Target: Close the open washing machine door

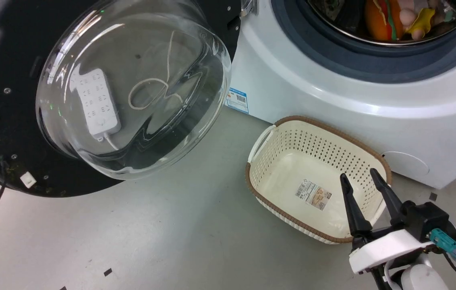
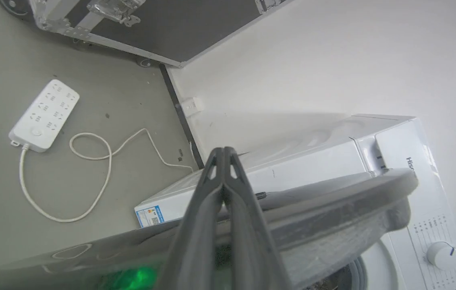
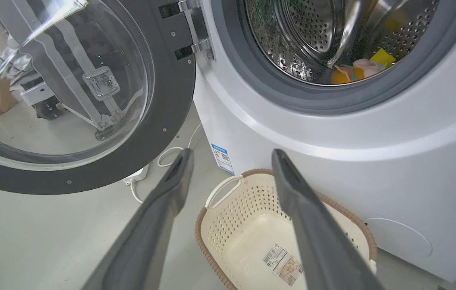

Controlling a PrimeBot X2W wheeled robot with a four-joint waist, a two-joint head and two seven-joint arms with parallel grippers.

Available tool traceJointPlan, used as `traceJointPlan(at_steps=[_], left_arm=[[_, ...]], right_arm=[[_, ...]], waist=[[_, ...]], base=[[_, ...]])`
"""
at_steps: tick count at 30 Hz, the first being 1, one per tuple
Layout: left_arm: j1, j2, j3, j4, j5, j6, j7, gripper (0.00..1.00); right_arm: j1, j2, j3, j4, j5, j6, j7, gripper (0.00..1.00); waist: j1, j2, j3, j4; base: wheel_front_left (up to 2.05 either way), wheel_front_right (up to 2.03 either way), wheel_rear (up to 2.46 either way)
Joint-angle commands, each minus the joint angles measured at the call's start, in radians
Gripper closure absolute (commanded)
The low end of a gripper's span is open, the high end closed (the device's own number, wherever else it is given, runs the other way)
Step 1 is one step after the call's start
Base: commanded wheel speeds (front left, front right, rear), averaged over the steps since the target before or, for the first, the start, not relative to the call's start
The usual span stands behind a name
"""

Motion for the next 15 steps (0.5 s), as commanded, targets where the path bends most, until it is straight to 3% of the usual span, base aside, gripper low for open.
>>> traceJointPlan(at_steps=[1,6,9,11,15], left_arm=[[0.035,-0.023,0.000,-0.020,-0.038,-0.019,0.049,1.00],[0.120,-0.081,-0.028,-0.091,-0.136,-0.056,0.192,1.00],[0.149,-0.103,-0.025,-0.119,-0.175,-0.063,0.224,1.00],[0.234,-0.157,-0.041,-0.177,-0.250,-0.069,0.319,1.00],[0.291,-0.195,-0.069,-0.215,-0.273,-0.070,0.373,1.00]], right_arm=[[-0.003,-0.004,-0.006,0.004,0.006,0.001,-0.004,0.00],[0.004,0.006,-0.008,0.018,0.003,0.001,-0.004,0.00],[0.008,0.010,-0.005,0.022,0.001,0.001,-0.004,0.00],[0.034,0.020,-0.012,0.030,0.002,0.001,-0.004,0.00],[0.056,0.024,-0.022,0.032,-0.002,0.001,-0.004,0.00]], waist=[[-0.0001,0.0000,-0.012,0.001],[-0.0001,0.0000,-0.057,-0.001],[-0.0001,0.0000,-0.084,-0.006],[-0.0001,0.0000,-0.163,-0.025],[-0.0001,0.0000,-0.211,-0.039]], base=[[0.00,0.00,0.00],[0.00,0.00,0.00],[0.00,0.00,0.00],[0.00,0.00,0.00],[0.00,0.00,0.00]])
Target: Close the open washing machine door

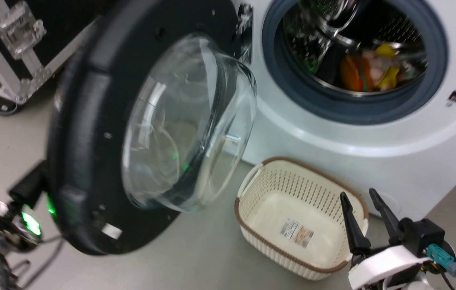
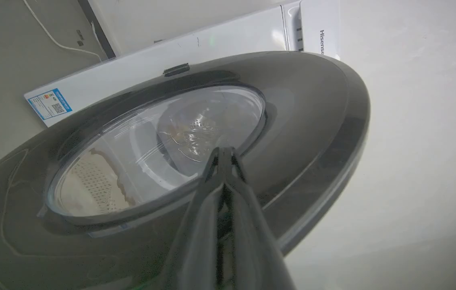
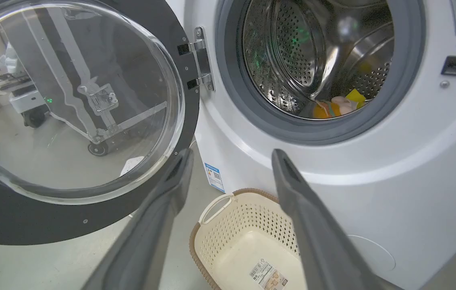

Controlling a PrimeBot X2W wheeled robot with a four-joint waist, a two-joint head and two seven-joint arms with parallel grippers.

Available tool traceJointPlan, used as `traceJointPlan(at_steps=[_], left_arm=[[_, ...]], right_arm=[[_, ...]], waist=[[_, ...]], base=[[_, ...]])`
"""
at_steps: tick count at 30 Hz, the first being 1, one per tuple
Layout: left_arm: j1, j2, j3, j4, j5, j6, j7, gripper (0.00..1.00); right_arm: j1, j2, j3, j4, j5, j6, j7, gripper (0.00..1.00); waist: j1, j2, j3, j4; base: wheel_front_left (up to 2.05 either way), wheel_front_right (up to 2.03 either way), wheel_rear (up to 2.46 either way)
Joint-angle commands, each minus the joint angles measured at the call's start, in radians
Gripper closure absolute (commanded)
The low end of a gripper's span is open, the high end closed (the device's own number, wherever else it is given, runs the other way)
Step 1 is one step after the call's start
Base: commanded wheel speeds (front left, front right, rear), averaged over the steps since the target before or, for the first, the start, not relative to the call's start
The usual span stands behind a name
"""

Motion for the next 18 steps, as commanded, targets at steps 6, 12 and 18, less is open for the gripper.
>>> traceJointPlan(at_steps=[6,12,18], left_arm=[[0.131,-0.098,-0.082,-0.103,-0.036,-0.009,0.071,1.00],[0.236,-0.131,-0.197,-0.169,-0.097,-0.010,0.074,1.00],[0.315,-0.133,-0.370,-0.177,-0.215,-0.010,-0.031,1.00]], right_arm=[[0.043,0.007,-0.030,-0.004,-0.007,0.001,-0.004,0.00],[0.049,0.007,-0.034,-0.008,-0.012,0.001,-0.004,0.00],[0.041,0.007,-0.071,-0.019,-0.026,0.001,-0.004,0.00]], waist=[[0.0002,0.0000,-0.087,-0.053],[0.0002,0.0000,-0.091,-0.112],[0.0002,0.0000,-0.059,-0.195]], base=[[0.00,0.00,0.00],[0.00,0.00,0.00],[0.00,0.00,0.00]])
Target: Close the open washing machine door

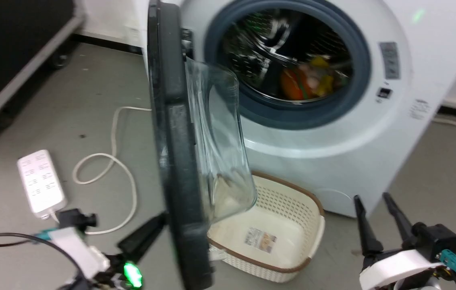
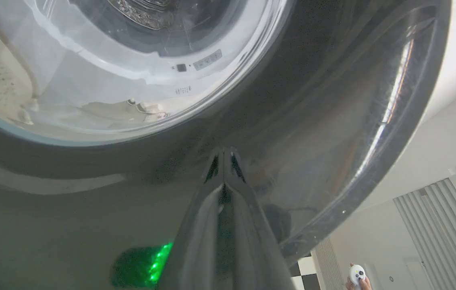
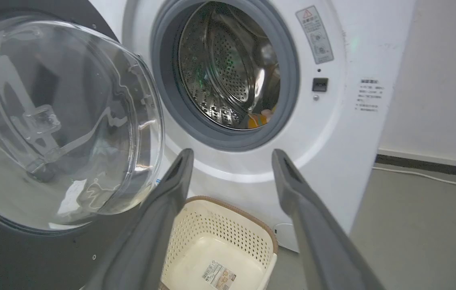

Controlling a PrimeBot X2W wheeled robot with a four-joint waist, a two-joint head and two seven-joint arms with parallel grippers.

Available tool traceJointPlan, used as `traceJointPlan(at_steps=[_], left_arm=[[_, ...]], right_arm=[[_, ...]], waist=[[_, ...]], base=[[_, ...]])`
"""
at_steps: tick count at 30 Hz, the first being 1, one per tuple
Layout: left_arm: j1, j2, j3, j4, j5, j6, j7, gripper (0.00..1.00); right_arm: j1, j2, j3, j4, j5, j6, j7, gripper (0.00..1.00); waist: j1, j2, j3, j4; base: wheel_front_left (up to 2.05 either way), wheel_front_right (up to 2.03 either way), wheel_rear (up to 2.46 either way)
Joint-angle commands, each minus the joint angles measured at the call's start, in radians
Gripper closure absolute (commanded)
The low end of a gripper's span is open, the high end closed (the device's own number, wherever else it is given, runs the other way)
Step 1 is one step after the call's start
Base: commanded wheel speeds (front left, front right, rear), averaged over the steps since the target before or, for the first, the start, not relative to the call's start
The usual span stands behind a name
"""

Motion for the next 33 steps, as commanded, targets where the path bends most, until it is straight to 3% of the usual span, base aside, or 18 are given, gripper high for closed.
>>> traceJointPlan(at_steps=[1,9,15,25,33], left_arm=[[0.012,-0.005,-0.033,0.000,-0.019,-0.006,-0.022,1.00],[-0.027,-0.005,-0.207,-0.011,-0.107,-0.007,-0.166,1.00],[-0.100,-0.005,-0.277,-0.019,-0.121,-0.007,-0.236,1.00],[-0.293,-0.005,-0.309,0.052,-0.090,-0.007,-0.415,1.00],[-0.491,-0.005,-0.255,0.225,-0.045,-0.007,-0.645,1.00]], right_arm=[[0.000,0.002,-0.007,-0.006,-0.007,0.001,-0.004,0.00],[-0.041,0.001,-0.030,-0.019,-0.031,0.001,-0.004,0.00],[-0.081,0.001,-0.050,-0.031,-0.025,0.001,-0.004,0.00],[-0.126,0.002,-0.037,-0.020,0.035,0.001,-0.004,0.00],[-0.136,0.002,-0.018,-0.008,0.075,0.001,-0.004,0.00]], waist=[[0.0001,-0.0001,0.030,-0.047],[0.0001,-0.0001,0.133,-0.200],[0.0001,-0.0001,0.221,-0.335],[0.0001,-0.0001,0.328,-0.541],[0.0001,-0.0001,0.354,-0.622]], base=[[0.00,0.00,0.00],[0.00,0.00,0.00],[0.00,0.00,0.00],[0.00,0.00,0.00],[0.00,0.00,0.00]])
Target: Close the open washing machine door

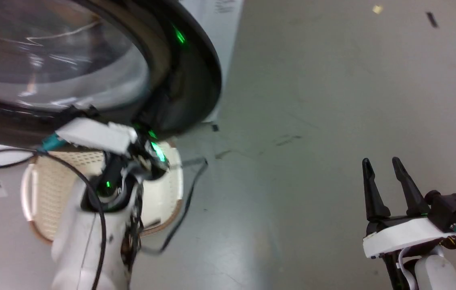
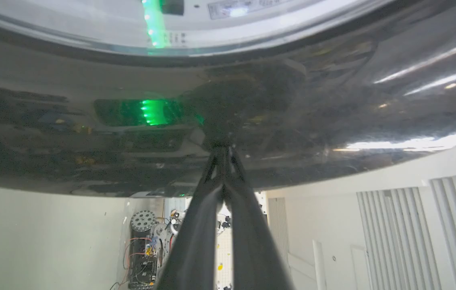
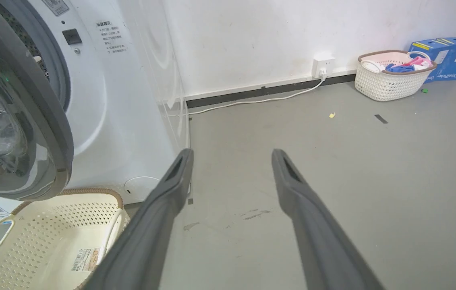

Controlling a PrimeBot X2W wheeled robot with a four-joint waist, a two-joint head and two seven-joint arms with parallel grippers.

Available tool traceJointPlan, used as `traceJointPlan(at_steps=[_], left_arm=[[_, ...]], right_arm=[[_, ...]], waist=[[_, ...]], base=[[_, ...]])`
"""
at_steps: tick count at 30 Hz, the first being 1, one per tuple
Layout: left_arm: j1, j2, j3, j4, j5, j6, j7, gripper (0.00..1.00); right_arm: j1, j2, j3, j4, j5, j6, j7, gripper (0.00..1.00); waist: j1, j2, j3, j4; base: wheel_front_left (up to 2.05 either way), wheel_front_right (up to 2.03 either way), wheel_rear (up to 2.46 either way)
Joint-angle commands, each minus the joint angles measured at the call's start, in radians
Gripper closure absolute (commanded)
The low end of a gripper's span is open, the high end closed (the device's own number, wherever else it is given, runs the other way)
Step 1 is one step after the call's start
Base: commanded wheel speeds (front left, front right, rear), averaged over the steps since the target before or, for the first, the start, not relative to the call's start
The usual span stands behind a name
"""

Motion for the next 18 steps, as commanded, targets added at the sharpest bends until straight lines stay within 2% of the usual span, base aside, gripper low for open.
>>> traceJointPlan(at_steps=[1,5,9,12,16,17,18], left_arm=[[-0.044,0.002,0.008,0.032,0.016,-0.005,-0.040,1.00],[-0.108,0.002,0.008,0.101,0.038,-0.005,-0.122,1.00],[-0.117,0.002,-0.023,0.131,0.027,-0.005,-0.156,1.00],[-0.083,0.002,-0.057,0.117,0.046,-0.005,-0.163,1.00],[0.014,0.004,-0.117,0.058,0.126,-0.005,-0.184,1.00],[0.046,0.006,-0.129,0.039,0.141,-0.005,-0.195,0.70],[0.079,0.012,-0.144,0.018,0.161,-0.005,-0.209,0.00]], right_arm=[[-0.019,0.001,0.003,0.001,0.008,0.001,-0.004,0.00],[-0.018,0.002,0.002,0.005,0.008,0.001,-0.004,0.00],[-0.013,0.002,0.003,0.002,0.002,0.001,-0.004,0.00],[-0.003,0.002,0.004,-0.003,-0.007,0.001,-0.004,0.00],[0.014,0.002,0.002,-0.009,-0.025,0.001,-0.004,0.00],[0.019,0.002,0.001,-0.011,-0.029,0.001,-0.004,0.00],[0.025,0.002,-0.001,-0.014,-0.034,0.001,-0.004,0.00]], waist=[[-0.0002,-0.0001,0.023,-0.031],[-0.0002,-0.0001,0.013,-0.031],[-0.0002,-0.0001,-0.010,-0.009],[-0.0002,-0.0001,-0.038,0.023],[-0.0002,-0.0001,-0.087,0.077],[-0.0002,-0.0001,-0.100,0.091],[-0.0002,-0.0001,-0.113,0.107]], base=[[0.00,0.00,0.00],[0.00,0.00,0.00],[0.00,0.00,0.00],[0.00,0.00,0.00],[0.00,0.00,0.00],[0.00,0.00,0.00],[0.00,0.00,0.00]])
